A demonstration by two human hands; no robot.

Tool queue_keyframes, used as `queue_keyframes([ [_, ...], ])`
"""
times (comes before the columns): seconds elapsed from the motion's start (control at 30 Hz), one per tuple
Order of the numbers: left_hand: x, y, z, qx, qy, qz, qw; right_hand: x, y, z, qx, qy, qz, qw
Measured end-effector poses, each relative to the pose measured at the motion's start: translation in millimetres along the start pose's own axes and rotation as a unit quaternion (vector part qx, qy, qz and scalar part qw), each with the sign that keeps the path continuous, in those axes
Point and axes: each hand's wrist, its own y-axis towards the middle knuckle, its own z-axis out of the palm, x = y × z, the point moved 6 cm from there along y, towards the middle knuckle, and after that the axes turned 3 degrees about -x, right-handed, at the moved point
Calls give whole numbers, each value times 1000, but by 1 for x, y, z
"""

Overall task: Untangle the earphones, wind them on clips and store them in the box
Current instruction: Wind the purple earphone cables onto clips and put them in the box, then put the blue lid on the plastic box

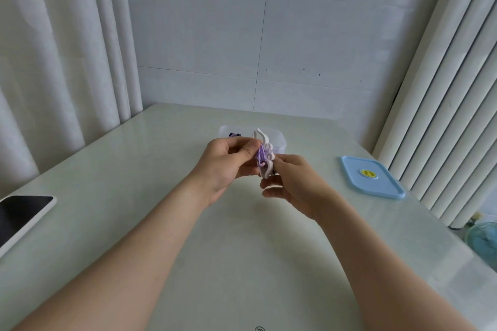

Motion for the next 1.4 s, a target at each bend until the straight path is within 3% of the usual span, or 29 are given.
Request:
queue_keyframes([
  [0.13,0,4,0,-5,-42,-9,999,8,2,-7,-59,37,-47,996],
  [0.23,-1,4,-3,-30,-85,-15,996,15,-1,0,-38,33,-80,995],
  [0.3,-1,6,-5,-32,-97,-18,995,19,-3,6,-17,-3,-123,992],
  [0.4,-1,6,-8,-19,-91,-13,996,21,-3,4,-54,-106,-191,974],
  [0.47,-5,5,-13,-34,-11,15,999,19,-1,1,-85,-155,-202,963],
  [0.53,-10,6,-25,-97,154,71,981,17,1,-1,-115,-166,-197,959],
  [0.63,-15,8,-46,-215,375,171,885,15,5,-11,-181,-176,-188,949],
  [0.67,-13,10,-49,-230,432,189,851,14,7,-16,-202,-193,-190,941],
  [0.73,1,18,-55,-208,506,165,821,15,8,-23,-235,-248,-210,916],
  [0.8,13,26,-59,-182,532,130,817,21,6,-25,-254,-292,-247,888],
  [0.97,12,32,-53,-136,476,169,852,39,20,-16,-270,-371,-306,834],
  [1.07,12,32,-46,-103,473,184,855,36,46,-15,-280,-427,-250,822],
  [1.2,9,29,-45,-123,474,180,853,30,69,-7,-274,-468,-163,824],
  [1.3,8,25,-40,-120,547,188,807,27,77,0,-288,-523,-107,795],
  [1.4,16,27,-31,-71,615,162,769,26,77,5,-304,-508,-108,799],
])
